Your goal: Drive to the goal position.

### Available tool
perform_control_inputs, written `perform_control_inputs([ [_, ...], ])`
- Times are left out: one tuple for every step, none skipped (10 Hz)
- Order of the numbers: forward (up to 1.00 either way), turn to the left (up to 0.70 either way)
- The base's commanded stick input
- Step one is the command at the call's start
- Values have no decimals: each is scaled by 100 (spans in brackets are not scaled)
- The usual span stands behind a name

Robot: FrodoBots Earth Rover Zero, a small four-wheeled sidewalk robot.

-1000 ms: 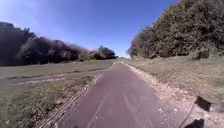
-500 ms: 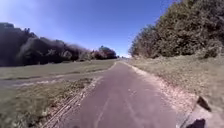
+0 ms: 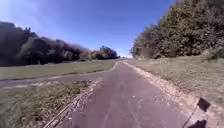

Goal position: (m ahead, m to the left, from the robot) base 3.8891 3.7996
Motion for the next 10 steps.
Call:
perform_control_inputs([
  [70,-34],
  [70,-34],
  [70,-27],
  [70,-14],
  [70,-4],
  [70,0],
  [70,0],
  [70,0],
  [70,0],
  [70,0],
])
